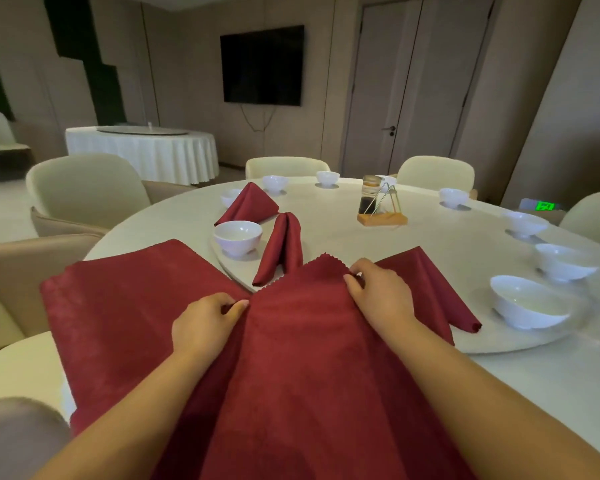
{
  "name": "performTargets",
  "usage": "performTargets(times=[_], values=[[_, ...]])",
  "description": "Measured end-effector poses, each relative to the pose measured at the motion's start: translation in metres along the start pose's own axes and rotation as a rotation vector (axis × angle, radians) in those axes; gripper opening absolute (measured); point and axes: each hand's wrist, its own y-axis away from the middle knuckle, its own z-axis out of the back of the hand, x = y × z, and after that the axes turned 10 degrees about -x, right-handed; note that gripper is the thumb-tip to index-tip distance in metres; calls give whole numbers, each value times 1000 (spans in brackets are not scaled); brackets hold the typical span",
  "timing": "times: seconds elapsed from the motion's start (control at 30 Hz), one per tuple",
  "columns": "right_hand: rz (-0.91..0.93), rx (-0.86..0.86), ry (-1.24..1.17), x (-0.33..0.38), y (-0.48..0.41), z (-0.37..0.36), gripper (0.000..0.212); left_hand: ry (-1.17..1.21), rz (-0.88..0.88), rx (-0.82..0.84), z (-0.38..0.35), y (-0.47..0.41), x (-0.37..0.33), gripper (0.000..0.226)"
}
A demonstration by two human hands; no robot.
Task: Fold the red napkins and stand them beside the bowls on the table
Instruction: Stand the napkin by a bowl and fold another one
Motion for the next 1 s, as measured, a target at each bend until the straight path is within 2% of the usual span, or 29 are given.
performTargets(times=[0.3,0.4,0.5,0.53,0.63,0.83,0.93,1.0], values=[[265,109,156,24,-1,-55,30,-176,31,42,-32,-16,28,31],[320,39,159,19,11,-52,32,-217,30,72,-38,-15,34,31],[359,-160,71,-3,32,-42,32,-236,54,88,-42,-15,40,32],[347,-182,21,-14,42,-38,31,-243,59,91,-43,-15,42,32],[199,-97,-41,-51,73,-26,33,-293,45,105,-45,-17,43,33],[-109,215,212,-96,111,1,40,-401,-71,128,-41,-16,37,29],[-167,251,179,-100,122,6,29,-288,-123,83,-26,-4,27,36],[-166,251,164,-99,126,5,16,-214,-211,140,-8,16,21,43]])
